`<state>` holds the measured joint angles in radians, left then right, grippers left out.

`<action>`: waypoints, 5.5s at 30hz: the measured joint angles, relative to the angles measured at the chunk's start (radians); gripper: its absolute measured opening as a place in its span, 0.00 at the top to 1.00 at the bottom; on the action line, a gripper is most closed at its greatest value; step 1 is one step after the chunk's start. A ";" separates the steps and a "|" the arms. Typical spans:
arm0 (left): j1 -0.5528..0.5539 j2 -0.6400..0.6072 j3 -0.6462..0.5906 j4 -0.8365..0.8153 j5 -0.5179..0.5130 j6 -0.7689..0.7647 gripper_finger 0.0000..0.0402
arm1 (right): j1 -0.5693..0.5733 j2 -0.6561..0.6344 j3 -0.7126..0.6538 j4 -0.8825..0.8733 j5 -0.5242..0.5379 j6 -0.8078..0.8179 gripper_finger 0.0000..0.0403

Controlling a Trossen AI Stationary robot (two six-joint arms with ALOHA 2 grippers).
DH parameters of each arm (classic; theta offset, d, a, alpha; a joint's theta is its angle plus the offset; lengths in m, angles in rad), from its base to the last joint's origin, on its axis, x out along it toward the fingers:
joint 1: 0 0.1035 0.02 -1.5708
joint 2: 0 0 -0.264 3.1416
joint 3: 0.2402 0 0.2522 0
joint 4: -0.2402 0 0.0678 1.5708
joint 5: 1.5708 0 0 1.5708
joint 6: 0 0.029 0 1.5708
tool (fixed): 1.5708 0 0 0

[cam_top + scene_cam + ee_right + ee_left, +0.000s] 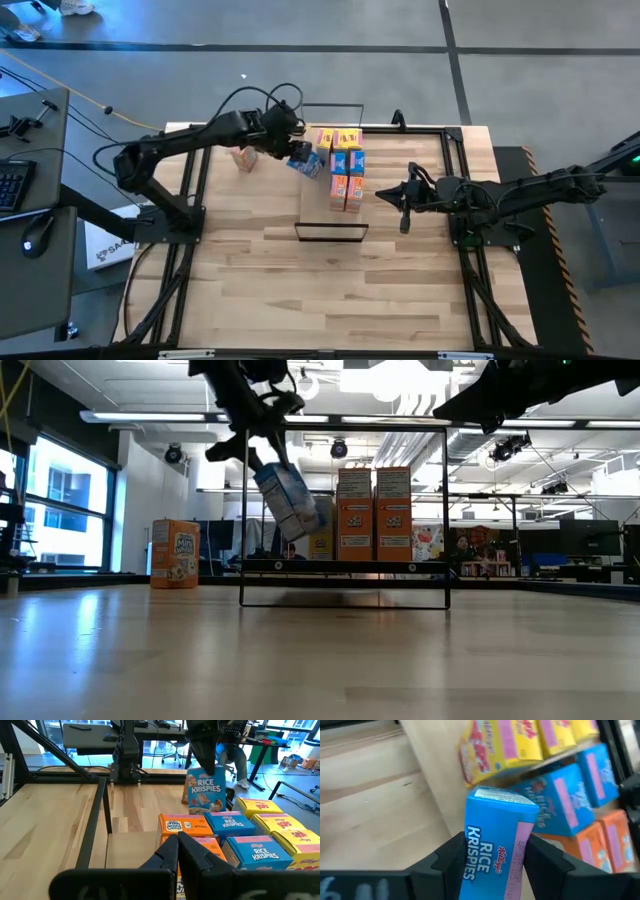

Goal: Stack cereal on shelf
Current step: Put the blue cereal box on the shelf aligned with the other blue cereal boxes on the shelf, then put the orange cereal box on the shelf aligned with the other orange cereal boxes on the shelf

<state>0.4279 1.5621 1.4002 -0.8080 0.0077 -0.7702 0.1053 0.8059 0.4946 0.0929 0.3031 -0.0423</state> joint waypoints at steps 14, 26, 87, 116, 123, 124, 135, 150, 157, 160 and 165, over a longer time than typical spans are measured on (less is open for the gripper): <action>-0.011 0.076 0.000 0.052 0.010 -0.081 0.44 | 0.000 0.000 0.000 0.000 -0.049 0.000 1.00; -0.026 0.068 0.000 0.067 0.096 0.045 0.31 | 0.000 0.000 0.000 -0.007 -0.052 0.000 1.00; -0.138 -0.090 -0.671 0.937 -0.139 0.572 1.00 | 0.000 0.000 0.000 -0.017 -0.021 0.000 1.00; -0.107 -0.078 -0.671 1.053 -0.136 0.597 1.00 | 0.000 0.000 0.000 -0.032 -0.021 0.000 1.00; -0.048 -0.289 -0.634 0.687 -0.144 0.562 1.00 | 0.000 0.000 0.000 -0.031 -0.021 -0.002 1.00; -0.031 -0.314 -0.611 0.605 -0.148 0.549 1.00 | 0.000 0.000 0.000 -0.030 -0.021 -0.002 1.00; 0.168 -0.313 -0.289 -0.177 -0.139 0.565 0.74 | -0.001 0.000 0.000 -0.020 -0.021 0.000 1.00; 0.384 -0.131 -0.225 -0.304 -0.082 0.553 0.34 | 0.000 0.000 0.000 -0.027 -0.026 0.000 1.00; 0.386 -0.081 -0.225 -0.303 -0.157 0.608 0.33 | 0.000 0.000 0.000 -0.029 -0.027 0.000 1.00; 0.386 -0.070 -0.225 -0.302 -0.175 0.624 0.33 | 0.000 0.000 0.000 -0.029 -0.027 0.000 1.00; 0.386 -0.051 -0.225 -0.297 -0.159 0.643 0.33 | 0.000 0.000 0.000 -0.029 -0.028 0.000 1.00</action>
<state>0.8143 1.5107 1.1751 -1.1049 -0.1513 -0.1272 0.1051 0.8059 0.4946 0.0635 0.2749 -0.0425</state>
